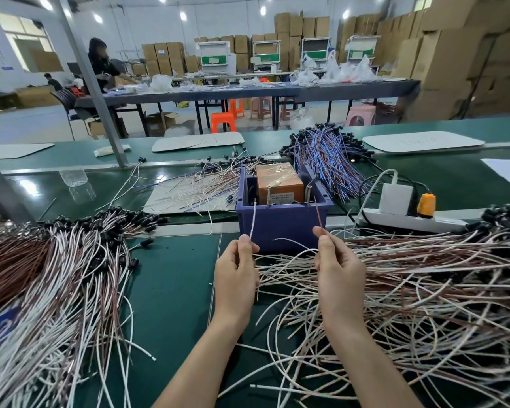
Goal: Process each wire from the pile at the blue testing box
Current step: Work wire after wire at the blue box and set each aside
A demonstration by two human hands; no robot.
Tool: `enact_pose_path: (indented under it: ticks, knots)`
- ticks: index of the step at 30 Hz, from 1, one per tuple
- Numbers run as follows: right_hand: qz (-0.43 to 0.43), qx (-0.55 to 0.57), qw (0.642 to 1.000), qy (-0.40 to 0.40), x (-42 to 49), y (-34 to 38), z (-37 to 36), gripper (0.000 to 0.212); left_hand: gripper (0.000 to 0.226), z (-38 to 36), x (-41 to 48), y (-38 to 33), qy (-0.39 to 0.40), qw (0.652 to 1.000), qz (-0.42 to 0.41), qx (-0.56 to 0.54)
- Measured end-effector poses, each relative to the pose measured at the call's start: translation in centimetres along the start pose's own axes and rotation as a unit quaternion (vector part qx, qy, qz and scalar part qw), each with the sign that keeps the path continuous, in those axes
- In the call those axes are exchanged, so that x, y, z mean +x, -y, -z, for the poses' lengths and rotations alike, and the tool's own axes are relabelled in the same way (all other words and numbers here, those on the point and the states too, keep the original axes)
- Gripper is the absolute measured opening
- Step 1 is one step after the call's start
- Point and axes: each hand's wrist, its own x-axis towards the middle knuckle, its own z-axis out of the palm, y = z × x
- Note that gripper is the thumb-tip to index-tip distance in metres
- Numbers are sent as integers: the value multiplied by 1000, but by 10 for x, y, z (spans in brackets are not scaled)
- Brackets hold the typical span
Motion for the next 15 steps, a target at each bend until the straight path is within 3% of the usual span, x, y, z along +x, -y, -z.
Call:
enact_pose_path:
  ticks: [3, 5, 9, 12, 15]
  knots:
    - [57, -64, 996, 27, -13, 4, 6, 26, 39, 3, 3, 1, -17, 999, 6, -26]
    - [133, -165, 976, 50, -19, 10, 13, 30, 40, 6, 5, 2, -32, 998, 19, -58]
    - [314, -430, 845, 44, -14, 41, 30, 47, 47, 10, 8, 4, -55, 989, 69, -119]
    - [427, -492, 758, -31, 9, 67, 57, 51, 52, 9, 8, 6, -63, 987, 87, -117]
    - [449, -551, 701, -54, 50, 85, 97, 49, 48, 7, 8, 7, -69, 989, 73, -110]
